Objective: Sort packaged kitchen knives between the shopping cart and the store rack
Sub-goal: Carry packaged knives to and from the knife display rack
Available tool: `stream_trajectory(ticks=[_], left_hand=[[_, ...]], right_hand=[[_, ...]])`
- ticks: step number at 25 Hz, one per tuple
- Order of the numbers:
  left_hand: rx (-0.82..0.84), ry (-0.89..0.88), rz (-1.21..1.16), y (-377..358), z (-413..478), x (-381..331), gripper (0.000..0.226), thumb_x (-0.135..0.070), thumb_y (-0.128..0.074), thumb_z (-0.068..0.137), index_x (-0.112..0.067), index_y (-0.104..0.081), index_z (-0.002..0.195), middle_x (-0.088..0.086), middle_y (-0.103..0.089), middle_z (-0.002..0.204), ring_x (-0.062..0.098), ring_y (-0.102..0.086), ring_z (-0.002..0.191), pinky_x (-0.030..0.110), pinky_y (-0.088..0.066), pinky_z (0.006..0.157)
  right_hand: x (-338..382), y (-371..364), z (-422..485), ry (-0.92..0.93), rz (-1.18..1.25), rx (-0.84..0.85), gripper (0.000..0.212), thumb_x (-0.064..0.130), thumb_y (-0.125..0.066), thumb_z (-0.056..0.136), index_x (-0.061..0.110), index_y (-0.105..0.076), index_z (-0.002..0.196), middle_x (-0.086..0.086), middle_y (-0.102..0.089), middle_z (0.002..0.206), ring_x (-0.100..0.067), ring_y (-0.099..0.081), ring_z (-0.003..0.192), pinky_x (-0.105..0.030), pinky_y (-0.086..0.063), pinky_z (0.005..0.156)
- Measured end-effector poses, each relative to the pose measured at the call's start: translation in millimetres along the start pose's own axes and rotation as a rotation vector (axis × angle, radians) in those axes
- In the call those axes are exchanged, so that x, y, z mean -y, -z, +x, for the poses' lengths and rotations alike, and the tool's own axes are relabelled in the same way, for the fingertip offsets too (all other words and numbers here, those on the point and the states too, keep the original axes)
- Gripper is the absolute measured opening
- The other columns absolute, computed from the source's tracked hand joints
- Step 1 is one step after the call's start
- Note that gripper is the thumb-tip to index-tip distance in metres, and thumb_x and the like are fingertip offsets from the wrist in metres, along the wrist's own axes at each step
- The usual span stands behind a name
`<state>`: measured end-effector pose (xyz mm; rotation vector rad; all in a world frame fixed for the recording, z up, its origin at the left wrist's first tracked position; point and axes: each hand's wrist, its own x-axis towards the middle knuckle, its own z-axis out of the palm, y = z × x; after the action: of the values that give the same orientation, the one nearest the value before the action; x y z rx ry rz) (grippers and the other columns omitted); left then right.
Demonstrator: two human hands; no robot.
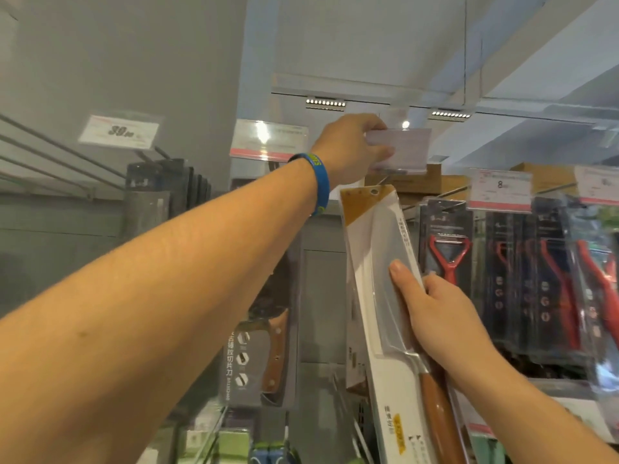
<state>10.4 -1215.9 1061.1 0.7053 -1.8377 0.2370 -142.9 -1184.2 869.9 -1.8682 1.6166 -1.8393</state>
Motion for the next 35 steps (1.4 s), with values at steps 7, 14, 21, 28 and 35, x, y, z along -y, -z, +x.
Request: stream_trajectory(ticks=[7,14,21,28,35], left_hand=[[-0.019,-0.005,-0.03,-5.3,5.2,-0.4,0.024,-0.03,-0.067,0.093,-0.026,-0.062,0.116,-0.005,-0.064,0.101,0.006,-0.06,0.082,0.005,-0.042,0.049],[-0.024,0.024,-0.023,-4.1,9.2,-1.9,0.021,-0.033,-0.069,0.09,-0.03,-0.064,0.11,-0.002,-0.068,0.096,0.004,-0.059,0.071,0.009,-0.04,0.05],[-0.019,0.019,-0.023,-5.7,11.2,0.9,0.024,-0.035,-0.069,0.091,-0.029,-0.063,0.114,-0.003,-0.067,0.1,0.003,-0.06,0.074,0.007,-0.041,0.048],[-0.037,0.016,0.005,-5.6,10.2,0.5,0.031,-0.038,-0.069,0.091,-0.028,-0.063,0.12,-0.003,-0.066,0.1,0.003,-0.059,0.075,0.014,-0.042,0.056],[-0.041,0.017,0.021,-8.0,11.6,1.9,0.027,-0.038,-0.069,0.09,-0.031,-0.062,0.115,-0.003,-0.065,0.1,0.005,-0.06,0.078,0.021,-0.051,0.064]], right_hand=[[-4.7,1.3,-1.5,0.011,0.056,0.003,0.059,0.075,-0.044,0.089,0.02,-0.063,0.085,0.004,-0.068,0.078,-0.007,-0.065,0.067,-0.018,-0.041,0.053],[-12.3,2.8,-5.4,-0.036,0.027,-0.001,0.058,0.071,-0.044,0.093,0.016,-0.056,0.077,-0.001,-0.062,0.077,-0.014,-0.059,0.069,-0.026,-0.038,0.056],[0.1,1.8,0.6,0.002,-0.013,-0.003,0.059,0.075,-0.04,0.092,0.019,-0.06,0.085,0.003,-0.064,0.083,-0.01,-0.06,0.074,-0.026,-0.038,0.057],[1.8,11.4,2.5,-0.038,0.004,0.072,0.056,0.074,-0.039,0.094,0.022,-0.06,0.093,0.008,-0.063,0.085,-0.002,-0.059,0.072,-0.013,-0.038,0.05],[-2.3,22.6,4.3,-0.094,0.027,0.098,0.062,0.074,-0.036,0.096,0.02,-0.064,0.107,0.006,-0.068,0.097,-0.008,-0.064,0.085,-0.02,-0.043,0.061]])
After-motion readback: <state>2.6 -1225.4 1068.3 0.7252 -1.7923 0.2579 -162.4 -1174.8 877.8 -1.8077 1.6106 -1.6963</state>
